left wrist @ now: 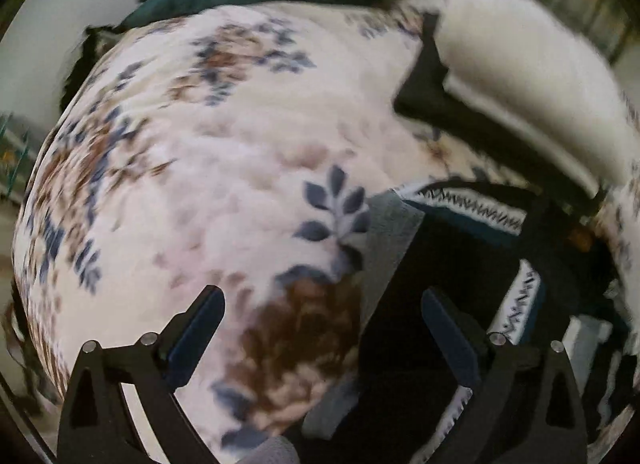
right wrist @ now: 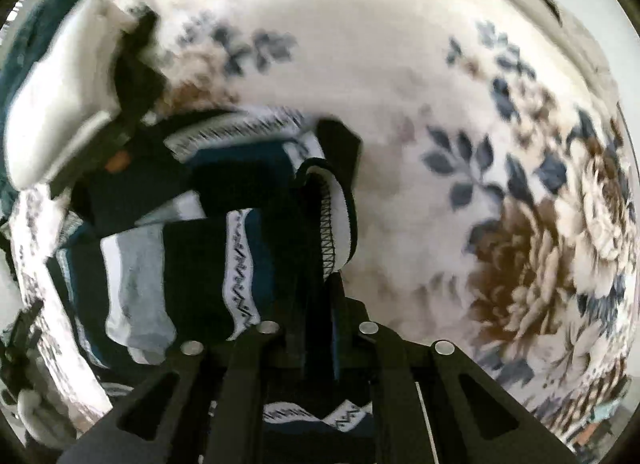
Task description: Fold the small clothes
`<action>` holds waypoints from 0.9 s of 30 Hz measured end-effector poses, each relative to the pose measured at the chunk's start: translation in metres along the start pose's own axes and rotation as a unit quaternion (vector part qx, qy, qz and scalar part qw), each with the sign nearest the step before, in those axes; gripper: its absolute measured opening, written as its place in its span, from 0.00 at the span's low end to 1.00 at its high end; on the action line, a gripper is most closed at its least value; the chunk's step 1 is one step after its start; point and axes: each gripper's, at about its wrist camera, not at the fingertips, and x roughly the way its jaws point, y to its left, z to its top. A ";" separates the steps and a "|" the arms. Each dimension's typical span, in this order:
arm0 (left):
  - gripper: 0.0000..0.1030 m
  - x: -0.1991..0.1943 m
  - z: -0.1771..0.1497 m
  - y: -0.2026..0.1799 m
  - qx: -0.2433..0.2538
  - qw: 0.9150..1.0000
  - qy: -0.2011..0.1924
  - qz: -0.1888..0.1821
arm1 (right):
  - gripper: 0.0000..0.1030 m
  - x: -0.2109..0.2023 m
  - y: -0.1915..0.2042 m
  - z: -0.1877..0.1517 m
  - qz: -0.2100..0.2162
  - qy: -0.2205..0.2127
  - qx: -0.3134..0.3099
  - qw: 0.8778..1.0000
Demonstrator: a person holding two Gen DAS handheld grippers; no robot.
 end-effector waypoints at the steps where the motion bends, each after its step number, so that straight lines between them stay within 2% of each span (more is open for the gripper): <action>1: 0.98 0.007 0.002 -0.004 0.011 1.000 0.007 0.003 | 0.22 0.003 -0.003 0.003 -0.008 0.009 0.011 1.000; 3: 0.98 0.015 0.004 -0.011 0.035 0.999 0.013 0.006 | 0.41 -0.006 -0.009 0.010 -0.026 -0.006 0.025 0.999; 5: 0.98 0.017 0.005 -0.014 0.054 0.998 0.008 0.012 | 0.45 -0.027 -0.005 0.013 0.005 -0.040 0.034 0.999; 7: 0.98 0.018 0.005 -0.016 0.068 0.998 0.006 0.013 | 0.47 -0.036 0.009 0.014 0.039 -0.050 0.019 0.998; 9: 0.98 0.022 0.006 -0.015 0.072 0.997 0.009 0.014 | 0.47 -0.031 0.038 0.015 0.070 -0.034 -0.029 0.997; 11: 0.98 0.030 0.007 -0.013 0.074 0.997 0.016 0.019 | 0.47 -0.013 0.065 0.014 0.081 -0.005 -0.074 0.994; 14: 1.00 0.048 0.011 -0.006 0.074 0.996 0.029 0.027 | 0.47 0.029 0.092 0.017 0.056 0.042 -0.112 0.991; 15: 1.00 0.054 0.013 -0.002 0.070 0.997 0.035 0.016 | 0.47 0.040 0.093 0.018 0.037 0.051 -0.117 0.991; 17: 1.00 0.057 0.015 0.002 0.070 0.997 0.037 0.003 | 0.44 0.055 0.088 0.023 -0.012 0.046 -0.116 0.992; 19: 1.00 0.056 0.017 0.002 0.078 0.996 0.034 0.000 | 0.44 0.060 0.077 0.027 -0.019 0.049 -0.099 0.994; 22: 1.00 0.037 0.019 0.006 0.080 0.997 0.017 -0.007 | 0.46 0.046 0.069 0.027 -0.013 0.046 -0.079 0.996; 27: 1.00 -0.022 0.008 0.005 0.080 0.996 -0.031 -0.025 | 0.55 -0.016 0.041 0.014 0.002 0.026 -0.047 0.999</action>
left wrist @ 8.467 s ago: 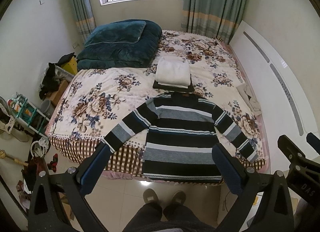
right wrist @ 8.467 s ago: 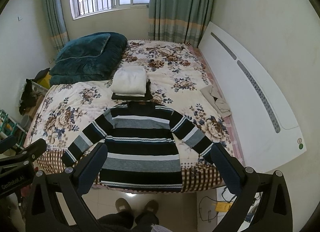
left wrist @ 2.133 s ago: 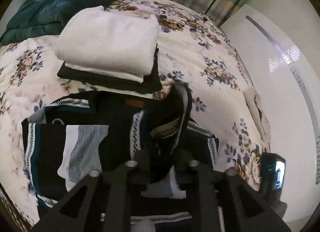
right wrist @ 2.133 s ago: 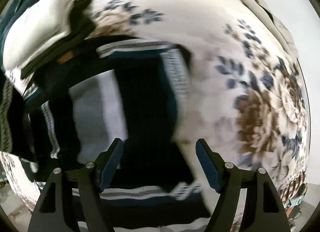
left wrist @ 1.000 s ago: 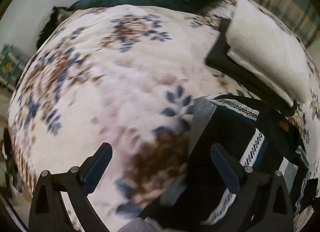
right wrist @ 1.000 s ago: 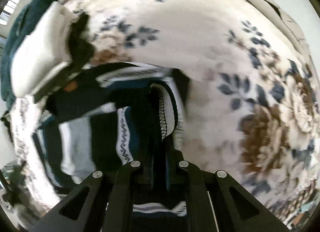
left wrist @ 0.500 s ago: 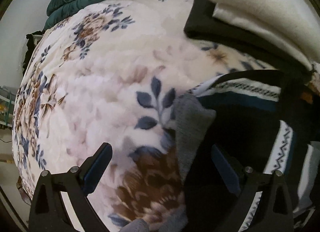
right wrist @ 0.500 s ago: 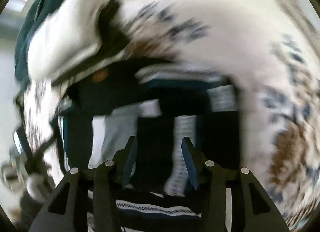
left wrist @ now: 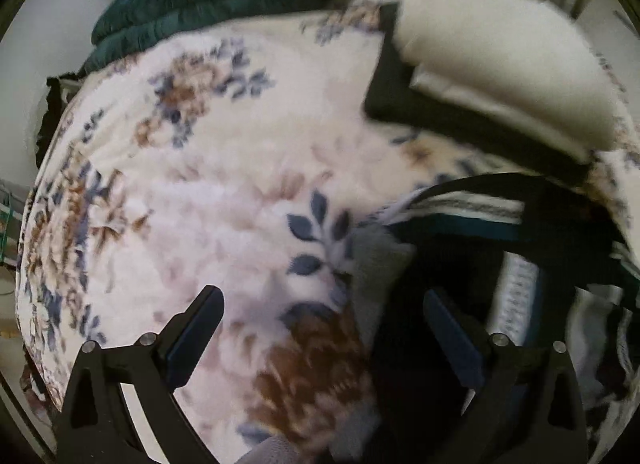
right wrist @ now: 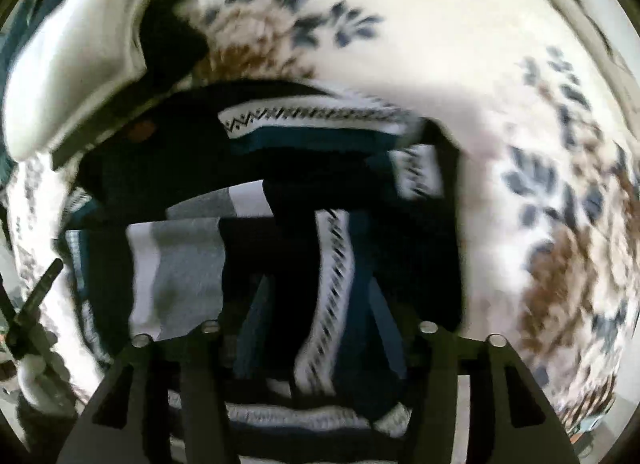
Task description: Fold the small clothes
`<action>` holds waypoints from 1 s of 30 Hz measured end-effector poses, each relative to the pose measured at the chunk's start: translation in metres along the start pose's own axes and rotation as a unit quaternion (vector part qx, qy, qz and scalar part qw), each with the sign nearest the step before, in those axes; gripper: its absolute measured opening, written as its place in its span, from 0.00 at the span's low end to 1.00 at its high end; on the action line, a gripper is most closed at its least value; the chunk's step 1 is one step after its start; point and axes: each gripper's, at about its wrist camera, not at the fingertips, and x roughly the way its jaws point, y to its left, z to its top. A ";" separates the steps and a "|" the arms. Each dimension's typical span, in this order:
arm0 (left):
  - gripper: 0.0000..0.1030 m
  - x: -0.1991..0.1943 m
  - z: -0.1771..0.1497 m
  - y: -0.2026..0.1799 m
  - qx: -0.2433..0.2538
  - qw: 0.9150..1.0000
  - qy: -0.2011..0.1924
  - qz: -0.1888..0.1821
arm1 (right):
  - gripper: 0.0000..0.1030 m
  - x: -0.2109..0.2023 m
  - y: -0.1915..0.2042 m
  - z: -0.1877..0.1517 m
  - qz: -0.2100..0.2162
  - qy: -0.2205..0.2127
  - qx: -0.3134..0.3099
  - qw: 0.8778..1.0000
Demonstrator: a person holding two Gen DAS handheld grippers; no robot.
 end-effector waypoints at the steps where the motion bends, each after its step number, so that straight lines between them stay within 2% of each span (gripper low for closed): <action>1: 1.00 -0.016 -0.007 -0.007 0.006 1.000 -0.009 0.000 | 0.55 -0.013 -0.008 -0.005 0.006 -0.003 0.004 1.000; 3: 1.00 -0.039 -0.021 -0.021 0.011 1.000 -0.014 -0.010 | 0.58 -0.038 -0.027 -0.019 0.014 -0.007 0.009 1.000; 6: 1.00 -0.073 -0.060 -0.056 0.023 0.999 -0.002 -0.026 | 0.58 -0.062 -0.062 -0.054 0.039 0.000 0.010 0.999; 11: 1.00 -0.113 -0.158 -0.148 0.054 0.995 0.065 -0.055 | 0.58 -0.070 -0.120 -0.103 0.051 0.034 -0.006 0.998; 14: 1.00 -0.122 -0.228 -0.220 0.077 0.986 0.126 -0.082 | 0.58 -0.065 -0.159 -0.112 0.043 0.053 -0.024 0.997; 16: 1.00 -0.119 -0.280 -0.273 0.090 0.975 0.173 -0.110 | 0.58 -0.065 -0.186 -0.112 0.017 0.059 -0.029 0.998; 19: 0.98 -0.110 -0.333 -0.330 0.111 0.962 0.215 -0.127 | 0.58 -0.062 -0.220 -0.107 0.020 0.064 -0.031 0.997; 21: 0.98 -0.097 -0.364 -0.363 0.132 0.957 0.230 -0.118 | 0.58 -0.058 -0.238 -0.102 0.032 0.065 -0.033 0.997; 22: 0.88 -0.089 -0.375 -0.374 0.143 0.954 0.238 -0.111 | 0.58 -0.055 -0.246 -0.098 0.033 0.066 -0.033 0.997; 23: 0.68 -0.081 -0.383 -0.381 0.149 0.953 0.244 -0.100 | 0.58 -0.051 -0.252 -0.094 0.036 0.066 -0.032 0.997; 24: 0.62 -0.077 -0.385 -0.384 0.152 0.955 0.239 -0.085 | 0.58 -0.047 -0.255 -0.090 0.042 0.068 -0.031 0.996; 25: 0.52 -0.074 -0.385 -0.383 0.150 0.961 0.222 -0.070 | 0.58 -0.043 -0.259 -0.086 0.052 0.071 -0.030 0.996; 26: 0.31 -0.075 -0.382 -0.380 0.142 0.964 0.215 -0.068 | 0.58 -0.038 -0.261 -0.081 0.062 0.073 -0.029 0.995; 28: 0.04 -0.082 -0.374 -0.370 0.128 0.969 0.203 -0.065 | 0.58 -0.032 -0.259 -0.070 0.080 0.074 -0.032 0.994; 30: 0.04 -0.090 -0.368 -0.358 0.110 0.971 0.197 -0.080 | 0.58 -0.027 -0.249 -0.052 0.102 0.070 -0.040 0.992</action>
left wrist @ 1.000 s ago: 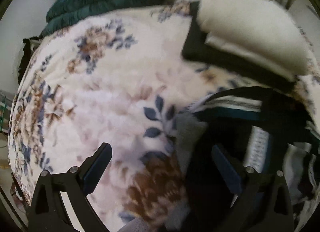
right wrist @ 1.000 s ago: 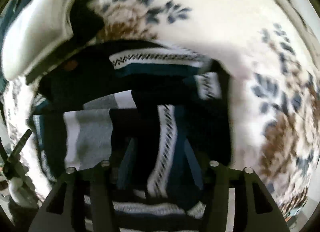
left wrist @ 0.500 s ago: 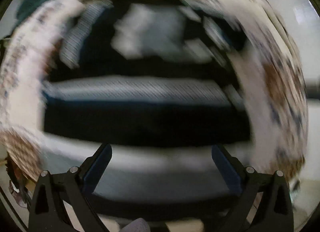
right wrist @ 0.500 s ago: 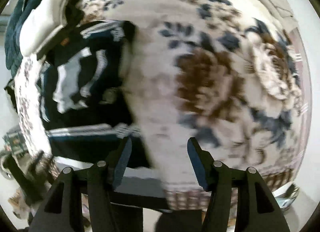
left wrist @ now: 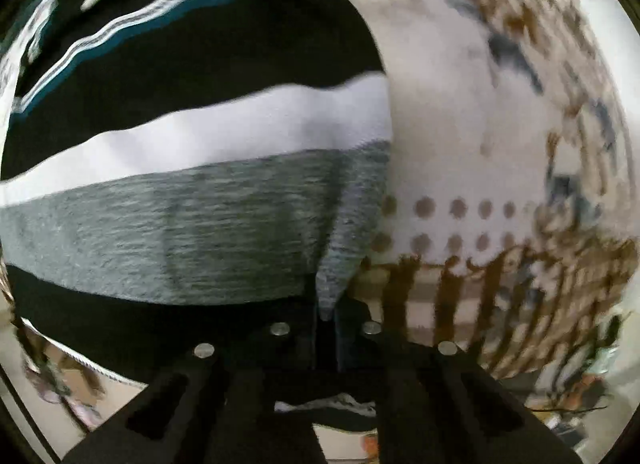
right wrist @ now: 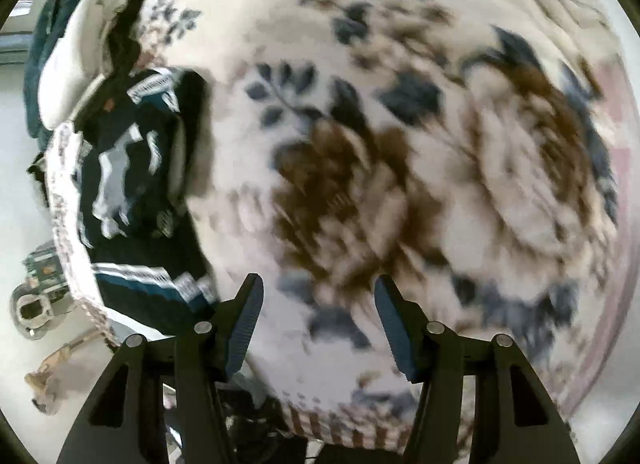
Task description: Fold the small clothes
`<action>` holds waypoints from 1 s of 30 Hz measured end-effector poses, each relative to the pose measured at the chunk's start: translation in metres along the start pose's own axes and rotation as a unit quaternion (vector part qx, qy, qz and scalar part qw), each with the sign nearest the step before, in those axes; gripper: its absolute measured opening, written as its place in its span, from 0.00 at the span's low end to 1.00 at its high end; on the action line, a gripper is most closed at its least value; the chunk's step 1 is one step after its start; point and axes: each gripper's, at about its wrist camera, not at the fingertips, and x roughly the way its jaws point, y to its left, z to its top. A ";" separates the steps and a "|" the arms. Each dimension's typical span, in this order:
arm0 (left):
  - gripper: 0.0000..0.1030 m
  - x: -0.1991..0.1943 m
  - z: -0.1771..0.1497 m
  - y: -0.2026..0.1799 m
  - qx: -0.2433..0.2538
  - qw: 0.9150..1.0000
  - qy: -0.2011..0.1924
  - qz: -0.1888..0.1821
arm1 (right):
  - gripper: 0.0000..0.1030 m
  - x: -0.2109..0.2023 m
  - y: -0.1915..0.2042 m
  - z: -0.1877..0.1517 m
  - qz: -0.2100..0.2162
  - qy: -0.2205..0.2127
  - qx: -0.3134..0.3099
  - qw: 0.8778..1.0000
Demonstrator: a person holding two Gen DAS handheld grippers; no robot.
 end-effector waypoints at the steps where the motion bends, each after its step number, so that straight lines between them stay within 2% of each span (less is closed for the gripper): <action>1: 0.04 -0.009 -0.001 0.006 -0.004 1.000 -0.009 0.002 | 0.58 0.002 0.005 0.010 0.009 -0.002 -0.004 1.000; 6: 0.04 -0.047 -0.009 0.037 -0.024 0.999 -0.034 -0.001 | 0.58 0.027 0.041 0.079 0.079 -0.008 -0.006 0.997; 8: 0.04 -0.059 -0.012 0.047 -0.037 0.999 -0.040 -0.001 | 0.58 0.045 0.054 0.109 0.114 -0.004 0.012 0.993; 13: 0.04 -0.079 -0.016 0.071 -0.057 0.997 -0.057 -0.005 | 0.52 0.087 0.070 0.156 0.156 0.017 0.068 0.985; 14: 0.04 -0.080 -0.022 0.068 -0.060 0.996 -0.058 -0.006 | 0.44 0.097 0.073 0.161 0.159 0.027 0.077 0.984; 15: 0.04 -0.083 -0.022 0.070 -0.063 0.996 -0.060 -0.008 | 0.28 0.104 0.076 0.162 0.162 0.031 0.084 0.983; 16: 0.04 -0.086 -0.022 0.077 -0.067 0.996 -0.063 -0.013 | 0.17 0.110 0.081 0.163 0.163 0.036 0.087 0.982; 17: 0.04 -0.088 -0.023 0.081 -0.068 0.995 -0.065 -0.019 | 0.11 0.110 0.087 0.162 0.157 0.034 0.085 0.983; 20: 0.04 -0.103 -0.024 0.101 -0.083 0.993 -0.082 -0.034 | 0.10 0.093 0.111 0.156 0.133 0.000 0.068 0.989; 24: 0.04 -0.120 -0.025 0.133 -0.113 0.987 -0.102 -0.048 | 0.09 0.057 0.153 0.151 0.118 -0.019 0.041 0.992; 30: 0.04 -0.143 -0.036 0.216 -0.191 0.971 -0.118 -0.087 | 0.09 0.017 0.254 0.149 0.079 -0.027 -0.020 0.996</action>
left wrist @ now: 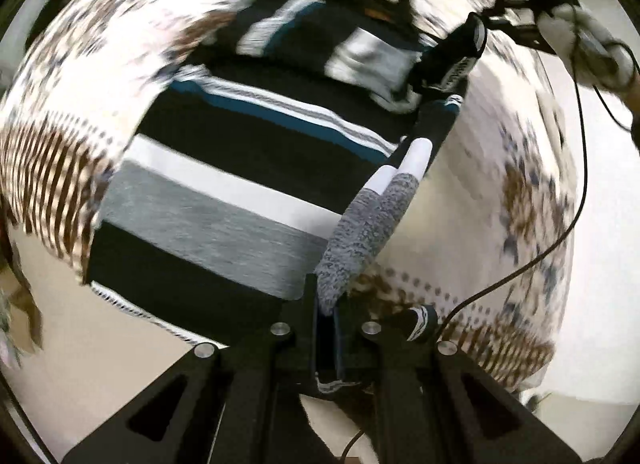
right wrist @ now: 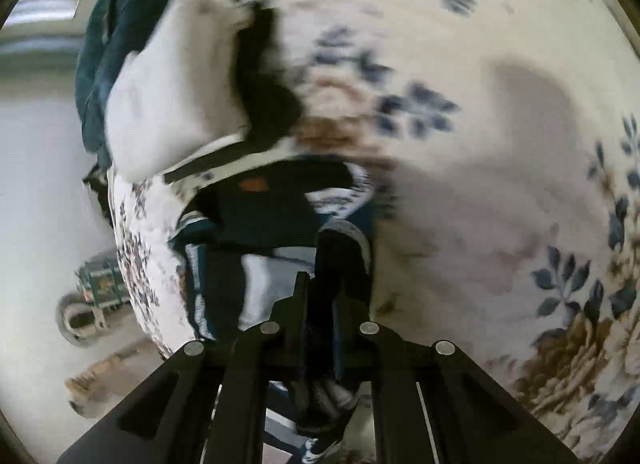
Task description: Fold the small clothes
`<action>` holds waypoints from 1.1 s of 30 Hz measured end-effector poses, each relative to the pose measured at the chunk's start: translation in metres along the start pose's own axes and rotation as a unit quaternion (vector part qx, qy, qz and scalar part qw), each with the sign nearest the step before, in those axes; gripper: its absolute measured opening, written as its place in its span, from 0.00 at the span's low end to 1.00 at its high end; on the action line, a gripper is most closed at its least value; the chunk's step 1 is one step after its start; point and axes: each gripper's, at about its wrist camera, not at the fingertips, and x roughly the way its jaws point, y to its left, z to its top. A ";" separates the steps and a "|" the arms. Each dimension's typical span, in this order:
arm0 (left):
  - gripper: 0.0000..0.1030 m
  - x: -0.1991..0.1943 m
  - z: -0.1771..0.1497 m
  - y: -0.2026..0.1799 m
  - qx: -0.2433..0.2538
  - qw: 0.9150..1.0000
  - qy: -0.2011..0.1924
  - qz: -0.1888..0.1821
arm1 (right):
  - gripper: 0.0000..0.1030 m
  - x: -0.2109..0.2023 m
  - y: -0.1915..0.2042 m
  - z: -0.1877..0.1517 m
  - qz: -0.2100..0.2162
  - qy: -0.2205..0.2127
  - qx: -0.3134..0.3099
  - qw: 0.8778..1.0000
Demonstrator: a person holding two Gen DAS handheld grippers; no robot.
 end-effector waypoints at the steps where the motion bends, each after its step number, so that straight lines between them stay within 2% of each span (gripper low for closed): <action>1: 0.04 -0.003 0.005 0.019 -0.024 1.000 0.004 -0.014 | 0.09 0.001 0.019 0.001 -0.003 0.001 -0.008 1.000; 4: 0.04 -0.005 0.016 0.072 -0.086 0.995 0.009 -0.050 | 0.09 0.013 0.084 0.003 -0.019 0.002 -0.047 0.999; 6: 0.04 -0.001 0.023 0.106 -0.111 0.992 0.006 -0.059 | 0.09 0.032 0.128 0.004 -0.027 0.008 -0.066 0.997; 12: 0.04 0.014 0.034 0.183 -0.149 0.987 0.002 -0.064 | 0.08 0.117 0.253 0.014 -0.086 0.016 -0.120 0.989; 17: 0.04 0.024 0.036 0.236 -0.174 0.982 0.003 -0.066 | 0.08 0.198 0.323 0.014 -0.146 0.028 -0.156 0.976; 19: 0.04 0.035 0.036 0.256 -0.180 0.981 0.013 -0.076 | 0.08 0.224 0.334 0.012 -0.163 0.033 -0.164 0.972; 20: 0.08 0.041 0.037 0.262 -0.177 0.980 0.021 -0.083 | 0.08 0.240 0.341 0.010 -0.171 0.035 -0.164 0.971; 22: 0.09 0.057 0.037 0.281 -0.178 0.980 0.038 -0.079 | 0.08 0.262 0.347 0.010 -0.183 0.041 -0.161 0.969; 24: 0.23 0.065 0.033 0.302 -0.201 0.973 0.052 -0.096 | 0.13 0.283 0.346 0.011 -0.190 0.048 -0.144 0.970; 25: 0.35 0.066 0.029 0.314 -0.222 0.968 0.053 -0.103 | 0.15 0.290 0.343 0.012 -0.182 0.057 -0.135 0.972; 26: 0.41 0.063 0.024 0.325 -0.238 0.963 0.048 -0.112 | 0.19 0.293 0.339 0.012 -0.167 0.063 -0.124 0.976; 28: 0.53 0.058 0.016 0.339 -0.256 0.960 0.045 -0.102 | 0.34 0.287 0.334 0.005 -0.129 0.065 -0.112 0.983; 29: 0.53 0.055 0.013 0.343 -0.262 0.959 0.045 -0.095 | 0.45 0.280 0.331 -0.002 -0.108 0.075 -0.113 0.985; 30: 0.53 0.053 0.011 0.345 -0.266 0.959 0.045 -0.091 | 0.48 0.274 0.329 -0.010 -0.096 0.083 -0.117 0.985; 33: 0.53 0.046 0.017 0.341 -0.273 0.956 0.035 -0.100 | 0.49 0.247 0.315 -0.048 -0.085 0.090 -0.147 0.981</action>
